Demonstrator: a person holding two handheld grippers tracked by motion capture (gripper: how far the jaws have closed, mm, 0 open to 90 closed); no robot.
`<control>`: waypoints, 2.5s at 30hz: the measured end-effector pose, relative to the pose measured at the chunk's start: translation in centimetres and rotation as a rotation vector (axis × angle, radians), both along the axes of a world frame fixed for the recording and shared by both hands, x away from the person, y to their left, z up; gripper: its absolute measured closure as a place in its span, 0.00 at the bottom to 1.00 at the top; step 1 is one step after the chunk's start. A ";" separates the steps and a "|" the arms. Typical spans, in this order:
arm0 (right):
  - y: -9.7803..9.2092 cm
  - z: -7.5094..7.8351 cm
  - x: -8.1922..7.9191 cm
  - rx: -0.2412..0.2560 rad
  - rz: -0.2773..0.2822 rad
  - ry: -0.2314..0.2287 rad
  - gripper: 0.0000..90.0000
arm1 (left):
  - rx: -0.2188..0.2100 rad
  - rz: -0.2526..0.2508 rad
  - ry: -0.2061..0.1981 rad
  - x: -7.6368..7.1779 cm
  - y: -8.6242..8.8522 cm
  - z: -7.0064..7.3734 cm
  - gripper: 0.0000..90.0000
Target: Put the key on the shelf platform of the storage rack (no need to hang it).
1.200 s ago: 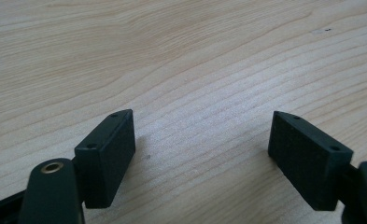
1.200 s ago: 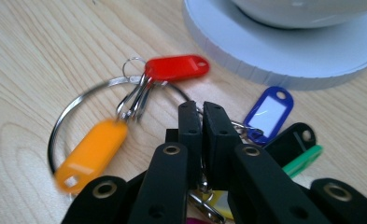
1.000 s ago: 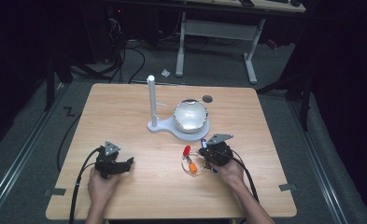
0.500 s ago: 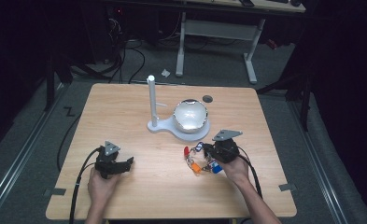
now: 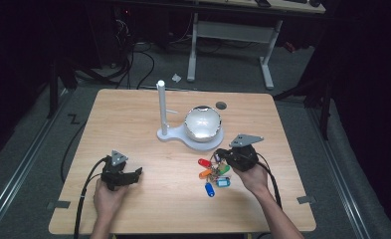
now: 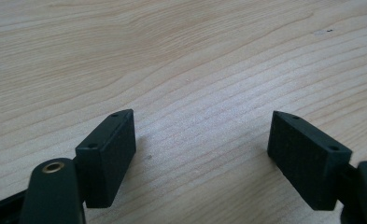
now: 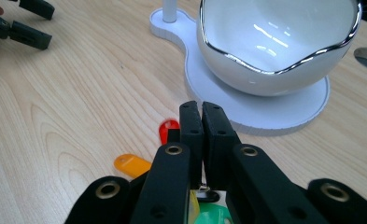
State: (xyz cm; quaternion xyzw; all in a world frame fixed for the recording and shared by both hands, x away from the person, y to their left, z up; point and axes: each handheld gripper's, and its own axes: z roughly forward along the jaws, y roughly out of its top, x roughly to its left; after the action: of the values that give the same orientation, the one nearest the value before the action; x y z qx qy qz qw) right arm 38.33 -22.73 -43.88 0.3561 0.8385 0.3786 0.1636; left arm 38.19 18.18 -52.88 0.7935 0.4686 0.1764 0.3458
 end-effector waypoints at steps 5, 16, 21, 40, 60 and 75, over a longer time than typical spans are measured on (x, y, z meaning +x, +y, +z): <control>-0.1 0.9 0.1 0.014 0.004 -0.016 0.99 | 0.000 0.000 0.000 0.0 0.0 0.0 0.27; -1.1 4.3 0.8 0.063 0.035 -0.049 0.99 | 0.000 0.005 -0.001 0.0 0.0 0.0 0.27; -1.1 5.4 1.1 0.071 0.045 -0.065 0.99 | -0.001 0.004 0.002 0.0 0.0 0.0 0.27; -0.1 10.6 3.6 0.122 0.085 -0.110 0.99 | -0.001 0.004 -0.001 0.0 0.0 0.0 0.27; 0.6 14.7 7.0 0.159 0.064 -0.121 0.99 | -0.001 0.004 -0.001 0.0 0.0 0.0 0.27; 2.3 14.9 10.3 0.158 0.015 -0.118 0.99 | 0.001 0.002 0.000 0.0 0.0 0.0 0.27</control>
State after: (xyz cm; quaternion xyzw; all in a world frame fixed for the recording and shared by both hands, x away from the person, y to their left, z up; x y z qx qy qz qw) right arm 48.65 -20.43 -29.02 0.3387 0.7977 0.4649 0.1812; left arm 38.18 18.20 -52.88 0.7932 0.4694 0.1769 0.3453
